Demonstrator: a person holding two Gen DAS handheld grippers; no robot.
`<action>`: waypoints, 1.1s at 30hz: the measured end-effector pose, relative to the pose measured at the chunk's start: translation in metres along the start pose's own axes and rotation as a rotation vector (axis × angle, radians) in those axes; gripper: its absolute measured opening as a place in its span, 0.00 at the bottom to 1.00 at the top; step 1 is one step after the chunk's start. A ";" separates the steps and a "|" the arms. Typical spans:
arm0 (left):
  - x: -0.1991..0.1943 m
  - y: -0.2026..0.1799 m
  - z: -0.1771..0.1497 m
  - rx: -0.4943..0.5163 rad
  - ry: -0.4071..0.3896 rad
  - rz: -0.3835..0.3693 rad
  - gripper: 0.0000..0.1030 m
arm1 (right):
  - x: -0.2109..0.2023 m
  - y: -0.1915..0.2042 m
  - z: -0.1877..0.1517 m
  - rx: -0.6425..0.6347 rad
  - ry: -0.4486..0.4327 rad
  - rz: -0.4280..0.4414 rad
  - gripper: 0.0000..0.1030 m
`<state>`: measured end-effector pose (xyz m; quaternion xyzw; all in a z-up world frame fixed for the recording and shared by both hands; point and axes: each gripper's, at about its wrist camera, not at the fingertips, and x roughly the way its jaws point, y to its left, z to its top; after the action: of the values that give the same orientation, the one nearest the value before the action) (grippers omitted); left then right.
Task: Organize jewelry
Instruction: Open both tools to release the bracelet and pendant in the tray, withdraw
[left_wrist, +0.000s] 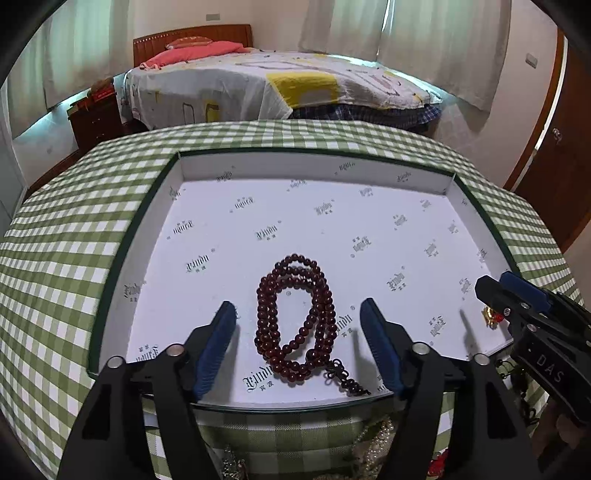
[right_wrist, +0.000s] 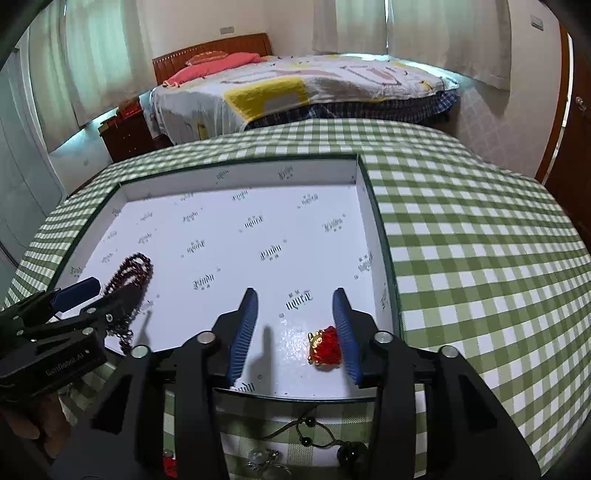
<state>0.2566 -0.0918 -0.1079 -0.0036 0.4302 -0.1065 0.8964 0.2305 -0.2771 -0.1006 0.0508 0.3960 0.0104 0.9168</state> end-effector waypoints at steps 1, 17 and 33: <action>-0.002 0.000 0.001 0.002 -0.006 0.000 0.69 | -0.004 0.001 0.000 0.000 -0.007 0.002 0.44; -0.063 0.008 -0.021 0.018 -0.121 0.011 0.72 | -0.067 0.012 -0.028 0.006 -0.056 0.023 0.46; -0.113 0.032 -0.106 -0.035 -0.078 0.065 0.72 | -0.112 0.035 -0.121 -0.023 0.024 0.069 0.53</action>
<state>0.1118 -0.0299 -0.0910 -0.0094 0.3968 -0.0694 0.9152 0.0658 -0.2390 -0.0982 0.0539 0.4047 0.0472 0.9116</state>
